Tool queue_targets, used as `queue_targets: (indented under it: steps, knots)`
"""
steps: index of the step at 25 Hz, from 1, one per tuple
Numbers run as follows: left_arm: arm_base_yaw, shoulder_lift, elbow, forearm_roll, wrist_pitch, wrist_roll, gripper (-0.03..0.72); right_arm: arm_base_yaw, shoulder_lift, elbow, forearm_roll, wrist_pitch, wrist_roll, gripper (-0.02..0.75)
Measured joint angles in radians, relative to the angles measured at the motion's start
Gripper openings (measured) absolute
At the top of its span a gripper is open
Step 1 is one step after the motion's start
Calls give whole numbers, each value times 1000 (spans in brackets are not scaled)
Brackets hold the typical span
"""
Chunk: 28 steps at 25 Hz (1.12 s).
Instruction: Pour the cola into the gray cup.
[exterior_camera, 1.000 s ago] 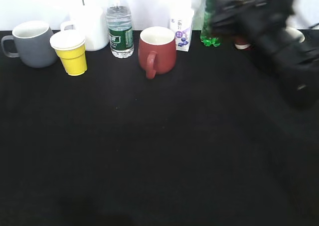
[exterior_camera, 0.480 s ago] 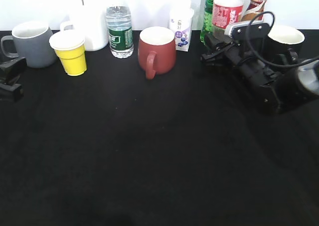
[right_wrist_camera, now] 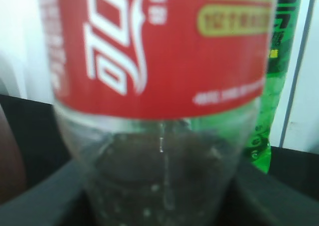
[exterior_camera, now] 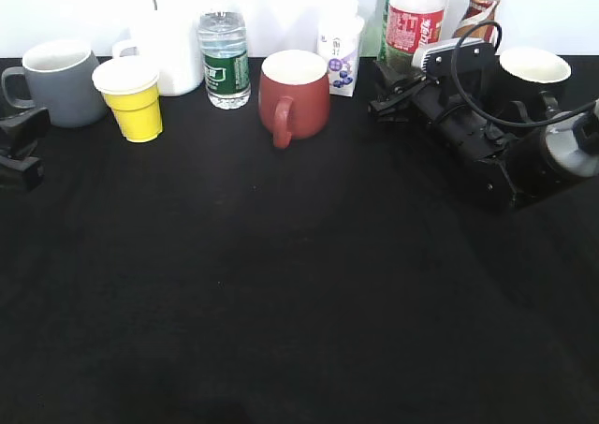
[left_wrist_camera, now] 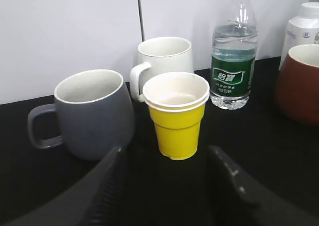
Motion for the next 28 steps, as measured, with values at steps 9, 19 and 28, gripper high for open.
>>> queue_targets:
  steps: [9, 19, 28]
  knots:
    - [0, 0, 0, 0, 0, 0, 389, 0, -38, 50, 6, 41, 2, 608]
    - [-36, -89, -85, -4, 288, 0, 389, 0, -496, 343, 9, 381, 2, 605]
    - [-36, -339, -499, -61, 1878, 0, 389, 18, -1092, 243, 59, 2018, 4, 586]
